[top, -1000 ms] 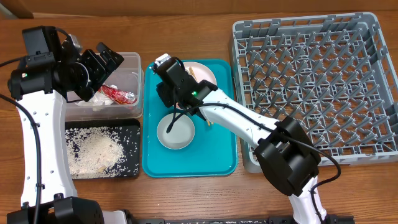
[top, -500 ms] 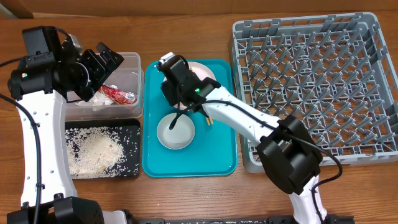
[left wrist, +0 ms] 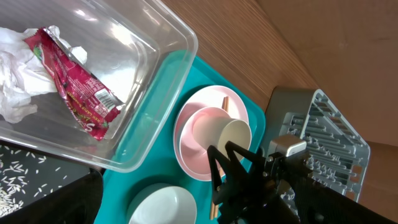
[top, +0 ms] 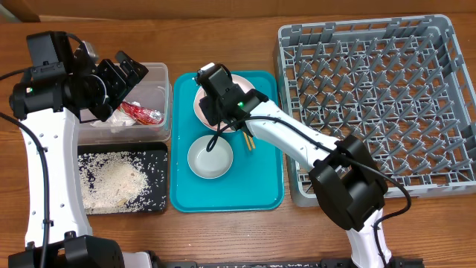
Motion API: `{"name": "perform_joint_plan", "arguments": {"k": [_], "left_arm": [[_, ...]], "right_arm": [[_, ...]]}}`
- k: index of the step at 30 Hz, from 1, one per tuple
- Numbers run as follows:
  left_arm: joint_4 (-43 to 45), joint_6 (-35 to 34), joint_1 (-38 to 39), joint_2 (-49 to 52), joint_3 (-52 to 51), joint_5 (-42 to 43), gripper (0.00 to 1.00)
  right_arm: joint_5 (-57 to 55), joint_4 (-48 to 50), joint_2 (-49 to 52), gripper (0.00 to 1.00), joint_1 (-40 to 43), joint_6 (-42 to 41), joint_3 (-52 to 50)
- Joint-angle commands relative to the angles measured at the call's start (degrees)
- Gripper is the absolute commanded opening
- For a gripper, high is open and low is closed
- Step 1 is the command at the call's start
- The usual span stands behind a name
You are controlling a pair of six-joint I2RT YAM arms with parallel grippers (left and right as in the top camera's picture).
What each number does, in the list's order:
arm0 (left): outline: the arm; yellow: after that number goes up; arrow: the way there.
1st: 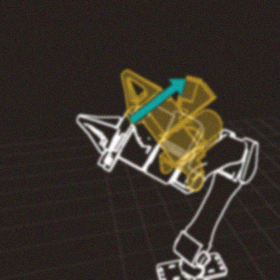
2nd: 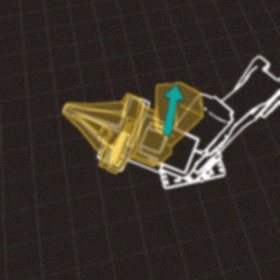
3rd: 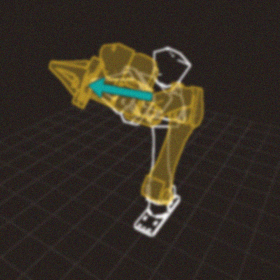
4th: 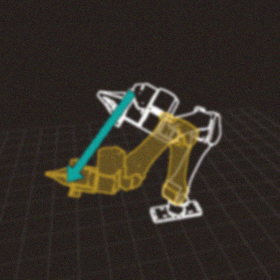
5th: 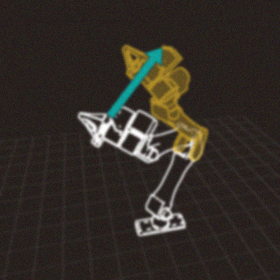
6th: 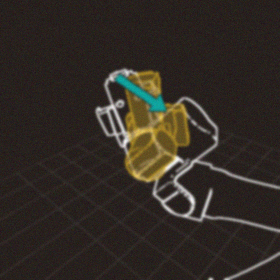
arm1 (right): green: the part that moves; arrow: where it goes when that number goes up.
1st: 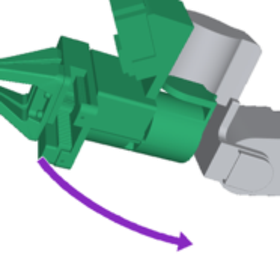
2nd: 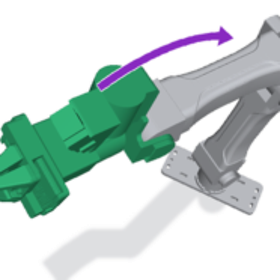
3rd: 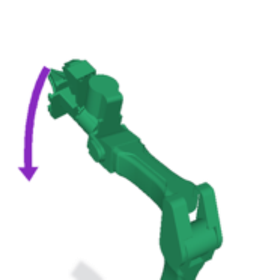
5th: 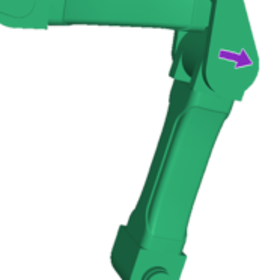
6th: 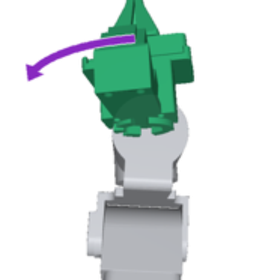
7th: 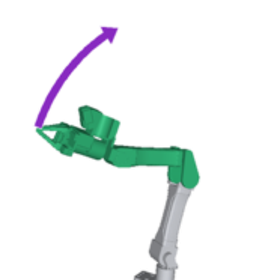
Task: Sort waste into correct bins and load items into the dishwasher
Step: 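Close the right gripper on the white cup rim, then lift the cup with the right gripper and carry it to the rack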
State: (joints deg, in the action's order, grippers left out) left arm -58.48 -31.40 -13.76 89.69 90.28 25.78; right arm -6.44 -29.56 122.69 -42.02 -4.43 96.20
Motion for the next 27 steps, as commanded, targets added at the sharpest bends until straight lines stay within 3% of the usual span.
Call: {"name": "perform_joint_plan", "arguments": {"k": [1,4,10,17,21,27], "left_arm": [[0.1,0.1,-0.1,0.2,0.9,0.6,1.0],[0.1,0.1,-0.1,0.2,0.9,0.6,1.0],[0.1,0.1,-0.1,0.2,0.9,0.6,1.0],[0.1,0.1,-0.1,0.2,0.9,0.6,1.0],[0.1,0.1,-0.1,0.2,0.9,0.6,1.0],[0.1,0.1,-0.1,0.2,0.9,0.6,1.0]], "right_arm": [[-0.4,0.3,0.1,0.38,0.0,0.4,-0.2],[-0.4,0.3,0.1,0.37,0.0,0.4,-0.2],[-0.4,0.3,0.1,0.23,0.0,0.4,-0.2],[-0.4,0.3,0.1,0.18,0.0,0.4,0.2],[-0.4,0.2,-0.5,0.04,0.0,0.4,1.0],[-0.4,-0.2,-4.4,0.04,0.0,0.4,1.0]]}}
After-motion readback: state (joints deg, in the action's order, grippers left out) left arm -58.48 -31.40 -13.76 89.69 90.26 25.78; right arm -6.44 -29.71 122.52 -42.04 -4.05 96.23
